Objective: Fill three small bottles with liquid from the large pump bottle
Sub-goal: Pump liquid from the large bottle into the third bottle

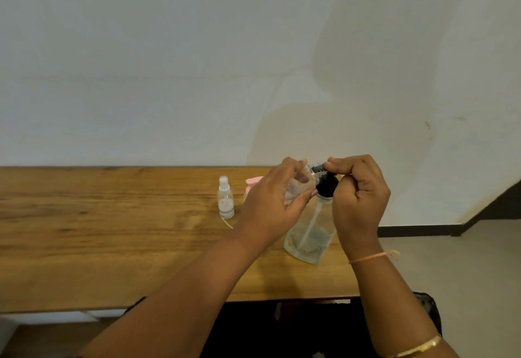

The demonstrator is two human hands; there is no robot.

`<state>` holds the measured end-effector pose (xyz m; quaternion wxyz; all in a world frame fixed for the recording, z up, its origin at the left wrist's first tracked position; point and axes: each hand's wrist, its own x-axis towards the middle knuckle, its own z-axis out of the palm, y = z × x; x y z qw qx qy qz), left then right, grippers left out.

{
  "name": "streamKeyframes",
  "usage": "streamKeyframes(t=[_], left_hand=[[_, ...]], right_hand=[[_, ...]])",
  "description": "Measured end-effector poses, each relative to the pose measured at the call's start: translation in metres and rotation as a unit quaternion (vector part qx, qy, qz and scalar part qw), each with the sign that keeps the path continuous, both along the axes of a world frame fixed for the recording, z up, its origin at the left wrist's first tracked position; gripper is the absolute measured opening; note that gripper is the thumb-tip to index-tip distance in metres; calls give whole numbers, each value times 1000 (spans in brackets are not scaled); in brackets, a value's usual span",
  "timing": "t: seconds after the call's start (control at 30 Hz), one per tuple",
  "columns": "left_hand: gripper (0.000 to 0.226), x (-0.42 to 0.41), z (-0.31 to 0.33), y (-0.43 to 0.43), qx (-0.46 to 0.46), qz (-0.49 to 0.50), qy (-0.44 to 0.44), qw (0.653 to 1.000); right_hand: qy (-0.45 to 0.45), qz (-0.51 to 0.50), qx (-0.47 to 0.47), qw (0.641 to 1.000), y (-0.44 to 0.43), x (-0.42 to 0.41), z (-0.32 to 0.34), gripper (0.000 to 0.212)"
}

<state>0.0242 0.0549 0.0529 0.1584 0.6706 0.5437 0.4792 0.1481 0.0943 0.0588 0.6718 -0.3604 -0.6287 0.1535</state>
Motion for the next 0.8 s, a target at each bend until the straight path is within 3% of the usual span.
streamKeyframes(t=[0.23, 0.5, 0.8], left_hand=[[29, 3, -4, 1, -40, -7, 2, 999], [36, 3, -2, -2, 13, 8, 1, 1000], [31, 5, -8, 1, -21, 1, -1, 1000]], right_hand=[[5, 13, -15, 1000, -1, 1, -5, 40], [-15, 34, -20, 999, -4, 14, 8, 42], [-34, 2, -4, 999, 2, 4, -5, 34]])
